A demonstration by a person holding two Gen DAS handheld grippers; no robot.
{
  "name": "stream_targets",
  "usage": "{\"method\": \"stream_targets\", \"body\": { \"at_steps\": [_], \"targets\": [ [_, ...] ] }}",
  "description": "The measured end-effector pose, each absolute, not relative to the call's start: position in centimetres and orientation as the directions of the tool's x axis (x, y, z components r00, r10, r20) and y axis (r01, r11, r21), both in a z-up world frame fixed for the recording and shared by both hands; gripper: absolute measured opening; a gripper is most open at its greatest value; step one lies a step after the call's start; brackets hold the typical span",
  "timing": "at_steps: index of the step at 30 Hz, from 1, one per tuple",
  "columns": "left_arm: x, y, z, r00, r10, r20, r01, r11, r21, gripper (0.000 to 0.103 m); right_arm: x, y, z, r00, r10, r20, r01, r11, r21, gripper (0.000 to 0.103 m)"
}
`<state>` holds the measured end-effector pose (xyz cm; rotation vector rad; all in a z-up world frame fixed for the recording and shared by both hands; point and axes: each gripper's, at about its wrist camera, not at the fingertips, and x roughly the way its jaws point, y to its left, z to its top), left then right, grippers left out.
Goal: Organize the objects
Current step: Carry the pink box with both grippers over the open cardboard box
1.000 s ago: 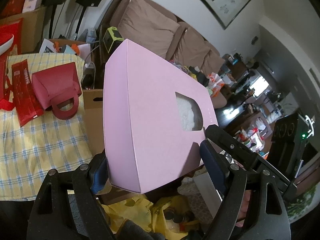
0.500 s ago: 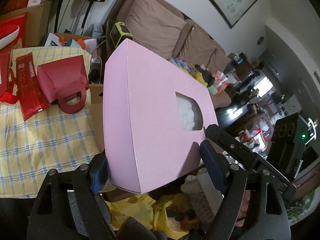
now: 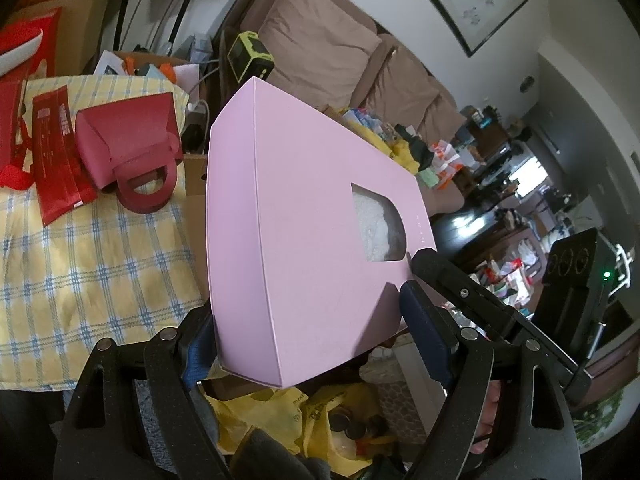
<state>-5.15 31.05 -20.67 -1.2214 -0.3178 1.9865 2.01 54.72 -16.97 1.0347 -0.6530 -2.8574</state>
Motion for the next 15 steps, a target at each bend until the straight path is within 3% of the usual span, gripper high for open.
{"method": "stream_targets", "body": {
  "at_steps": [15],
  "targets": [
    [-5.5, 31.4, -22.0, -0.221, 0.714, -0.664, -0.46, -0.677, -0.574, 0.081, 1.8, 55.1, -18.0, -0.755, -0.17, -0.633, -0.124, -0.911, 0.393, 0.063]
  ]
}}
